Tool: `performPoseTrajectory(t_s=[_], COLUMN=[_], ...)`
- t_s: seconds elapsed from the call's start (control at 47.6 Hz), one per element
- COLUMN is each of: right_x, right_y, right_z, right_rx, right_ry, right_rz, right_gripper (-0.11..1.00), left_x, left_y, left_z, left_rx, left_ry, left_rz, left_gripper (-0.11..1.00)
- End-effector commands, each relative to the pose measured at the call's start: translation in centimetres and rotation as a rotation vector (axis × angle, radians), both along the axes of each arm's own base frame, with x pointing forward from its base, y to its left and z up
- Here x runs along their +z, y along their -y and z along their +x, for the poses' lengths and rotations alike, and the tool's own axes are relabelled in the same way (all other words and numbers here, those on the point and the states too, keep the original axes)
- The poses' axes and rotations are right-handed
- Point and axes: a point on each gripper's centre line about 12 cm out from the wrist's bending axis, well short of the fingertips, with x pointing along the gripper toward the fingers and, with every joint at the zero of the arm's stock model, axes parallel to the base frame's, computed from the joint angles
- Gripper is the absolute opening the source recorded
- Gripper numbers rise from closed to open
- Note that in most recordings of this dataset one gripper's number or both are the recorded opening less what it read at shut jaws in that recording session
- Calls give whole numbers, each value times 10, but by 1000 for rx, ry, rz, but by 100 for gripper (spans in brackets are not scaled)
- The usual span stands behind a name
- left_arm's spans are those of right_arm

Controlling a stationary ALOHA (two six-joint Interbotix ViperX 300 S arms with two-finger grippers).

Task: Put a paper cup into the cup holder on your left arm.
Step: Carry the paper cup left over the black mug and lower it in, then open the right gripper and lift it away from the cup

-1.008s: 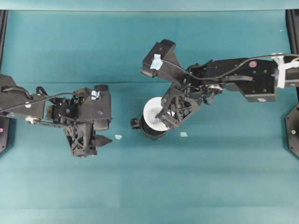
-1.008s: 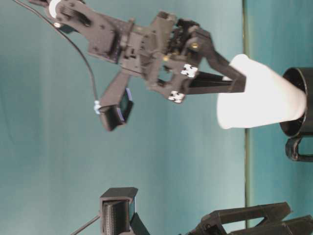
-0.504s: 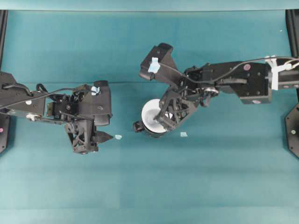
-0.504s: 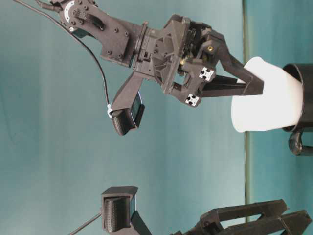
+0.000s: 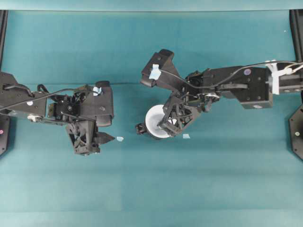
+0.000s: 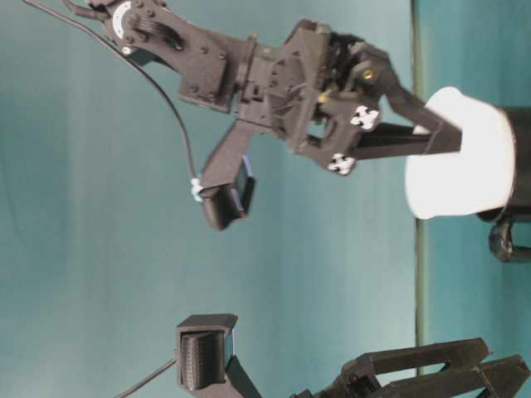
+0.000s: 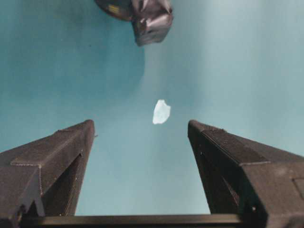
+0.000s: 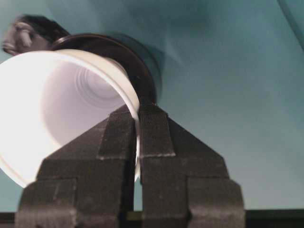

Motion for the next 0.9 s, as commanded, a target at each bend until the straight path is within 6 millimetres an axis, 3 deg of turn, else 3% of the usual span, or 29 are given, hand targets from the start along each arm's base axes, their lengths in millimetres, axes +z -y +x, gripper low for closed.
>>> performPoseTrajectory(t_s=[0.0, 0.609, 0.777, 0.882], right_x=[4, 8, 10, 11], right_y=[-1, -5, -4, -5], right_z=[2, 7, 11, 12], right_rx=[-3, 8, 5, 5], right_ry=[8, -1, 10, 13], right_rz=[1, 4, 4, 5], right_gripper=[-4, 4, 16, 31], left_x=[4, 2, 1, -1], left_y=[-1, -3, -3, -3], left_z=[4, 3, 2, 1], left_rx=[1, 8, 9, 8], left_ry=[17, 12, 8, 3], left_rz=[2, 1, 0, 1], left_gripper=[83, 83, 83, 83])
